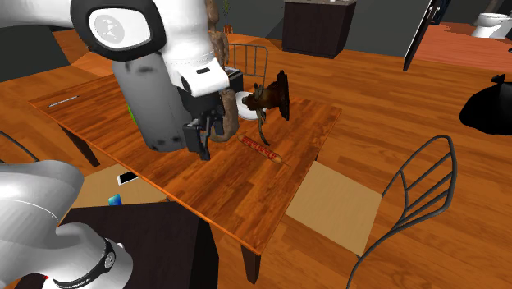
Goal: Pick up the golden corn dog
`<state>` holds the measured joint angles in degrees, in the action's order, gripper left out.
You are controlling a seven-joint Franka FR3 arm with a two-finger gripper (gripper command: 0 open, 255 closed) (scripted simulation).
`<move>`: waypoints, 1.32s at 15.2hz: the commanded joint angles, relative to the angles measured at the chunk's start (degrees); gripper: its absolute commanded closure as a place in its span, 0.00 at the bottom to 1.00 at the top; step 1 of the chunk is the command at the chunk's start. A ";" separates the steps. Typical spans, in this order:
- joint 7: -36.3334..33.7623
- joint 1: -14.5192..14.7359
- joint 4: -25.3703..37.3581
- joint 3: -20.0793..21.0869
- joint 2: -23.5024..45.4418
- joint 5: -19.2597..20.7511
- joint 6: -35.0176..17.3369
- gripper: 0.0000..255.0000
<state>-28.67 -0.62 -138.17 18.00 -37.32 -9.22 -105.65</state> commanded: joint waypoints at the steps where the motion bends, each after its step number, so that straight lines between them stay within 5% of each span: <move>1: -4.23 -0.21 0.42 3.03 3.21 -0.80 -2.58 0.00; 10: -23.41 -3.32 6.97 15.43 21.55 1.91 -12.36 0.00; 16: -39.40 -4.41 15.11 21.32 37.92 11.47 -16.52 0.00; 20: -49.96 -1.50 22.36 21.19 49.66 19.57 -17.07 0.00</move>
<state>-75.69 -3.01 -117.63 39.40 9.04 8.02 -122.33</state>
